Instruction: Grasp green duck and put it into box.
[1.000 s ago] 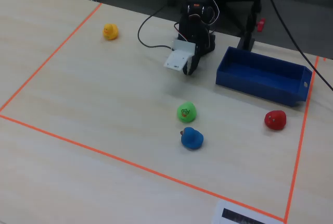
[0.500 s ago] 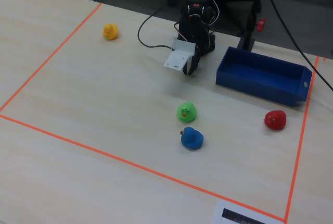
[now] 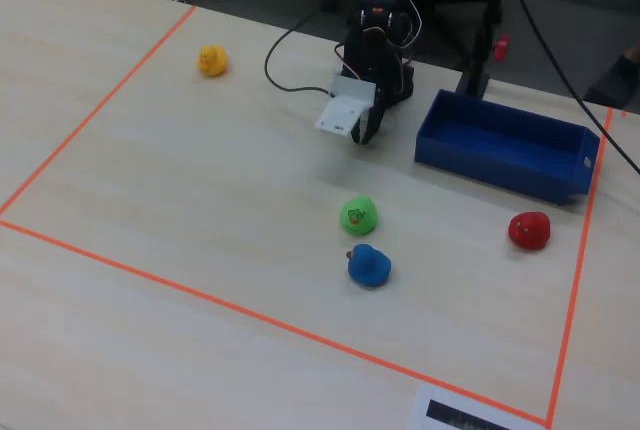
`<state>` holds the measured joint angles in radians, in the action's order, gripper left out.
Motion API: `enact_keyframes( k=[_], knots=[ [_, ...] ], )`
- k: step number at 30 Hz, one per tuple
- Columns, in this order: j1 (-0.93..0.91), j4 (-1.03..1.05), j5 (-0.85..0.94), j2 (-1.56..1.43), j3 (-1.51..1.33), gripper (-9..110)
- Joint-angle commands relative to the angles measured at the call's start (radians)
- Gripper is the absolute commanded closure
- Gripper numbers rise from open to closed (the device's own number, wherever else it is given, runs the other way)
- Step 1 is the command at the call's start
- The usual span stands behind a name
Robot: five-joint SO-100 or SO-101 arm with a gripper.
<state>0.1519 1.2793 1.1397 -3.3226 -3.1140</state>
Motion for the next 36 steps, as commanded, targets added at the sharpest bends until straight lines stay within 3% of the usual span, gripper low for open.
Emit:
enact_keyframes(
  k=[1,36],
  knots=[
    [0.000,0.021,0.005,0.012,0.005,100],
    [0.015,0.021,0.012,0.012,0.005,100]
  ],
)
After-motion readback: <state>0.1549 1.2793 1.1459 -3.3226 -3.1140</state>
